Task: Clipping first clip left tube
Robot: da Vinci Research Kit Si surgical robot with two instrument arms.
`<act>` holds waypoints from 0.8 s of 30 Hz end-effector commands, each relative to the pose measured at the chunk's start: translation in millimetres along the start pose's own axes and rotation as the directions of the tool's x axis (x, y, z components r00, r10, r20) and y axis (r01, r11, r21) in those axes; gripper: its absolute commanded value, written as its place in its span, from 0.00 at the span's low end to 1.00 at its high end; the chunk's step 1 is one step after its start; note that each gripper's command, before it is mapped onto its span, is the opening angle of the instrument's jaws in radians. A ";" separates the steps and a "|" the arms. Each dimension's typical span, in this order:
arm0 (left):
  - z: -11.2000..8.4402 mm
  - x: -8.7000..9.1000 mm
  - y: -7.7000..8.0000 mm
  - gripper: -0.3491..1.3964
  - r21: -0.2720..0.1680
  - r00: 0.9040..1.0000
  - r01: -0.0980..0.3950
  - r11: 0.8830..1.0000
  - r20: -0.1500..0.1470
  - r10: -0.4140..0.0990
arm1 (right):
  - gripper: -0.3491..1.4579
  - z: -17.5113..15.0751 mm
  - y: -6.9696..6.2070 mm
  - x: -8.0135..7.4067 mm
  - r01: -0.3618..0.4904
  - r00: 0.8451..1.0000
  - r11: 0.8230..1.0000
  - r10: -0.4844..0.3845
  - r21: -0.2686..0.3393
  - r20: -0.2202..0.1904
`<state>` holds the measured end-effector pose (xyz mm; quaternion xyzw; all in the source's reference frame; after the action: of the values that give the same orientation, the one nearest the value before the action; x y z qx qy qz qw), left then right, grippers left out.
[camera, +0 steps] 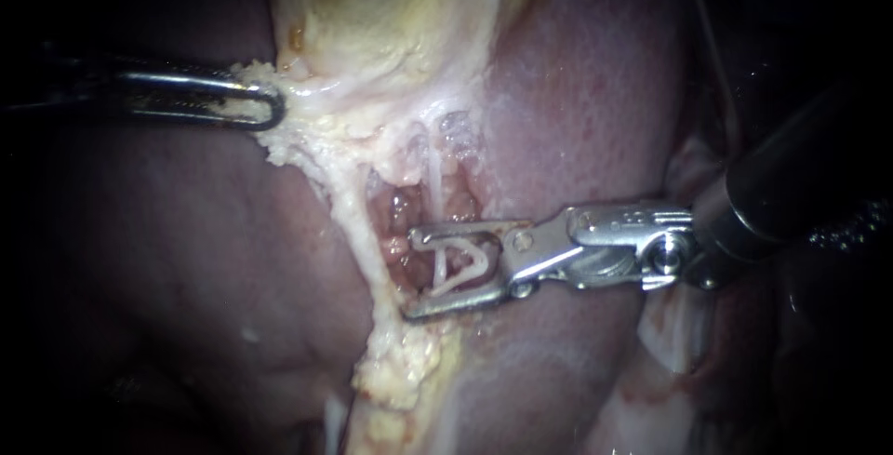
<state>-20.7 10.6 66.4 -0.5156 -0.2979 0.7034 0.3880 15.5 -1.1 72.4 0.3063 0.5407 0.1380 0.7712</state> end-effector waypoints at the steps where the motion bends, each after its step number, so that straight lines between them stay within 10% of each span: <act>1: 0.0 0.0 0.0 0.00 0.000 1.000 0.000 1.000 0.000 0.000 | 0.47 0.2 -0.2 0.1 -0.004 1.000 1.000 0.004 0.014 -0.013; 24: 0.2 0.0 0.0 0.00 0.002 1.000 0.000 1.000 -0.001 0.000 | 0.46 7.4 -0.2 2.2 -0.039 0.996 0.993 0.047 0.107 -0.077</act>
<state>-20.9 10.6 66.5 -0.5155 -0.2973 0.7036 0.3885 23.5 -2.4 72.3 0.3537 0.5711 0.1404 0.7273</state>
